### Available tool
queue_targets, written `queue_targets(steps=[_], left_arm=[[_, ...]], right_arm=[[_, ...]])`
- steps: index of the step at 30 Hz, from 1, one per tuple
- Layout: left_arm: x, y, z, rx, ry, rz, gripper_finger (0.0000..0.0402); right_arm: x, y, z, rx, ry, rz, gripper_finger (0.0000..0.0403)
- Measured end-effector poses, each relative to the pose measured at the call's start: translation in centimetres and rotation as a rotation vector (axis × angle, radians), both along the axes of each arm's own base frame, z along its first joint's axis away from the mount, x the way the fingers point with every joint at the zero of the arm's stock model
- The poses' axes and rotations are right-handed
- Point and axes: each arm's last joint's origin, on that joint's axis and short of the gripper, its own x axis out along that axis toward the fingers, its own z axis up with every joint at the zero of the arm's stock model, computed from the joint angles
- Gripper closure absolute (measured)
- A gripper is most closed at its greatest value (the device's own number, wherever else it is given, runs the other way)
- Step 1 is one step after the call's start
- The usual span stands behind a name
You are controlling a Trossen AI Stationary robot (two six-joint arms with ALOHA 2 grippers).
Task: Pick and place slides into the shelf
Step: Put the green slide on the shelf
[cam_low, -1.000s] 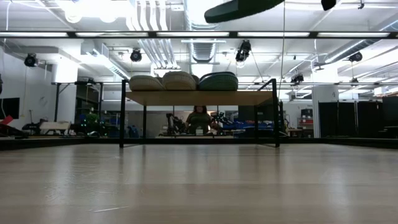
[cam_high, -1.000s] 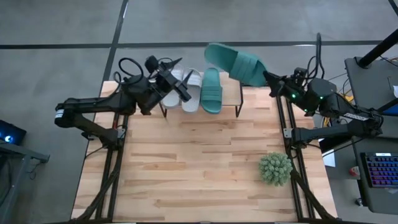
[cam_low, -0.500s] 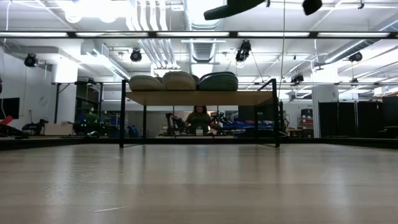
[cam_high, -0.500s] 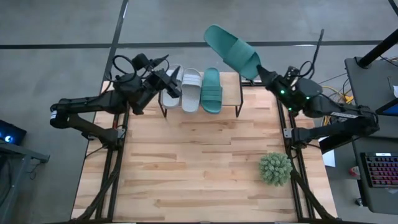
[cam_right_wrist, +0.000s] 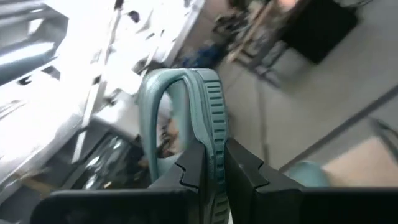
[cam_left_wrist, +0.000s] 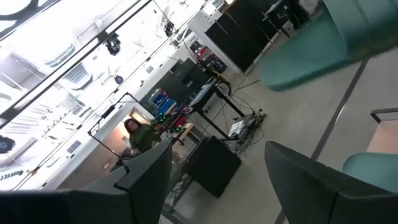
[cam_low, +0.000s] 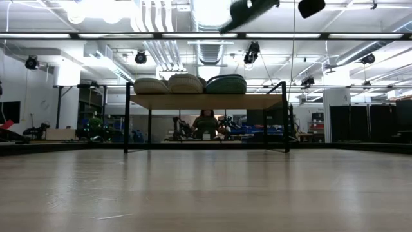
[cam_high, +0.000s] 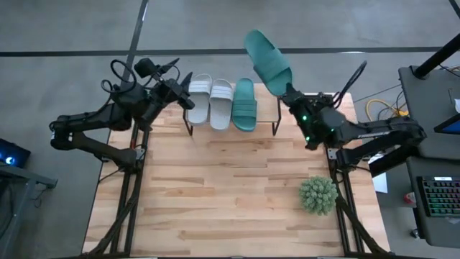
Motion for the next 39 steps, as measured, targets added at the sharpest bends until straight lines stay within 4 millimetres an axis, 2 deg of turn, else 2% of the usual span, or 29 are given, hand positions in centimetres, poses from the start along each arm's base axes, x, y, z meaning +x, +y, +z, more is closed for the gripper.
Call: queue_targets(steps=[7, 13, 22, 31, 39], left_arm=[[-0.7, 0.0, 0.2, 0.0, 0.003, -0.002, 0.0159], [0.1, -0.1, -0.2, 0.006, 0.022, -0.058, 0.0159], [2.6, -0.7, -1.9, 0.002, 0.132, -0.368, 0.0159], [4.1, -0.5, -2.4, -0.257, -0.044, -0.742, 0.0159], [5.9, 2.0, -1.1, -0.563, -0.115, -0.985, 0.0159]], right_arm=[[1.0, 3.1, -1.4, 0.066, -0.023, -0.07, 0.0375], [1.6, 5.3, -2.4, 0.105, -0.088, -0.067, 0.0375], [2.9, 6.0, -3.9, 0.115, -0.114, -0.056, 0.0375], [2.6, 6.4, -3.6, 0.103, -0.076, -0.041, 0.0375], [2.4, 6.8, -3.6, 0.097, -0.057, -0.025, 0.0375]])
